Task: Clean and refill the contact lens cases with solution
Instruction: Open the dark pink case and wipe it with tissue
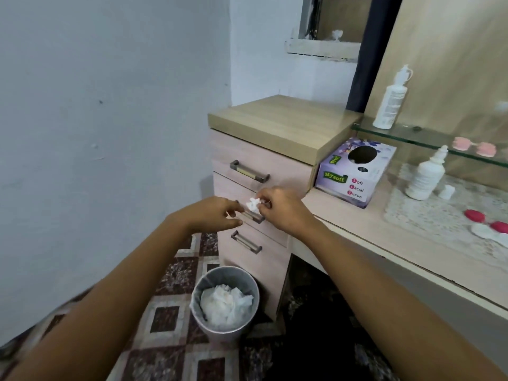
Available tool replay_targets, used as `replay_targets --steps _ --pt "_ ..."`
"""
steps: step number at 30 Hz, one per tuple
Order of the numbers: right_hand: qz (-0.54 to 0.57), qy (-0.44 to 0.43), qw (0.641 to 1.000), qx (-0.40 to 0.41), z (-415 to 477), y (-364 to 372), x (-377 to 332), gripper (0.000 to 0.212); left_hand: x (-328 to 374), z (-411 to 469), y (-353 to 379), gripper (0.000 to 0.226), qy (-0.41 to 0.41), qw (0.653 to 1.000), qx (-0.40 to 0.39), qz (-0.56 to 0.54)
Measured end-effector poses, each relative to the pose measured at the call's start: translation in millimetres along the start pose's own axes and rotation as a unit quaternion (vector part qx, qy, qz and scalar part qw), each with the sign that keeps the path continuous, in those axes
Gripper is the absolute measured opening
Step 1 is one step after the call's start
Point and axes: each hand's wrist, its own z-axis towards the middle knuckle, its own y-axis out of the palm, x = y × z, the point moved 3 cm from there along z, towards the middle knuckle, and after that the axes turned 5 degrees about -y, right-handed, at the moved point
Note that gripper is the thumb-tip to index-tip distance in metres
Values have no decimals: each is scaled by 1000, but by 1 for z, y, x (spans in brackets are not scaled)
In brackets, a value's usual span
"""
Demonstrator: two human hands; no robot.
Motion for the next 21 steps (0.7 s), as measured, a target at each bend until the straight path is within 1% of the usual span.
replay_targets --steps 5,9,17,21 --pt "-2 -1 1000 -26 13 37 -2 28 -38 5 27 41 -33 999 -16 -3" --pt "6 -7 998 -61 18 69 0 28 -59 9 51 41 -44 999 -21 -10" --pt "22 30 989 -143 19 147 22 27 -98 20 104 40 -80 994 -58 -43" --pt "34 61 982 -173 14 177 36 26 -111 25 130 39 -90 991 -84 -49"
